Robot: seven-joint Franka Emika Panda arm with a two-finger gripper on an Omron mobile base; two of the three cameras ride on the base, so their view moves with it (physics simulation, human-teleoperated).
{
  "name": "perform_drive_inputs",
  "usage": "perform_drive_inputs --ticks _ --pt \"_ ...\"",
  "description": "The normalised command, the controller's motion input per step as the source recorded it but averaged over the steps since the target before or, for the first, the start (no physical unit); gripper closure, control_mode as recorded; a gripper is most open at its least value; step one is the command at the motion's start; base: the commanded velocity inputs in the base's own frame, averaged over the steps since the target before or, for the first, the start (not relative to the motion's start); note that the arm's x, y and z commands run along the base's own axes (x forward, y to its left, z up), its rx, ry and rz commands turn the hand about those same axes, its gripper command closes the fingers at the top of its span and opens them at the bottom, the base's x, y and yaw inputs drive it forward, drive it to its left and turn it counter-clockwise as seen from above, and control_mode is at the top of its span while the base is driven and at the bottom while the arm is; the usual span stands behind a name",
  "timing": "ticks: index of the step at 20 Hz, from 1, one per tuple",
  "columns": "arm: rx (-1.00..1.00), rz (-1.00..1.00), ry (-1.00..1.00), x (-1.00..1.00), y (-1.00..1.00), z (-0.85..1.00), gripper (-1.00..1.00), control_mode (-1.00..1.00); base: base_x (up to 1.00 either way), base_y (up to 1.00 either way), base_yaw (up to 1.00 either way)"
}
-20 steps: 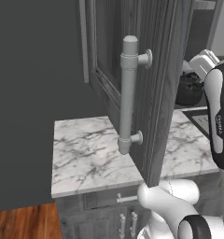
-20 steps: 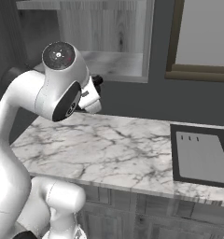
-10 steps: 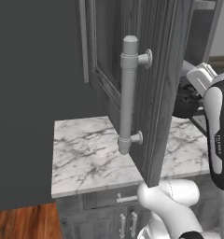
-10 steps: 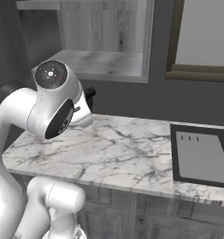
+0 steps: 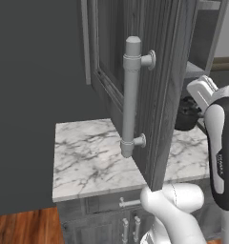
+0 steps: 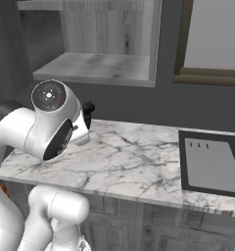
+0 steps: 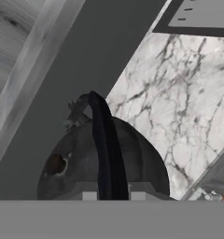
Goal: Open the cabinet, pick the kettle from the cabinet, and place it in the sink.
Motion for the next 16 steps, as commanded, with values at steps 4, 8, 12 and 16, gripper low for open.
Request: perform_drive_inputs --ticks 4,8,12,16 --pt "-0.04 0.00 -0.01 0.04 0.00 0.00 1.00 -1.00 0.00 0.00 0.00" --pt "0.01 0.00 -0.01 -0.01 0.00 0.00 1.00 -1.00 0.00 0.00 0.00" --pt "0.00 0.00 0.00 0.00 0.00 0.00 1.00 -1.00 0.00 0.00 0.00" --pt "0.00 0.00 0.00 0.00 0.00 0.00 1.00 -1.00 0.00 0.00 0.00"
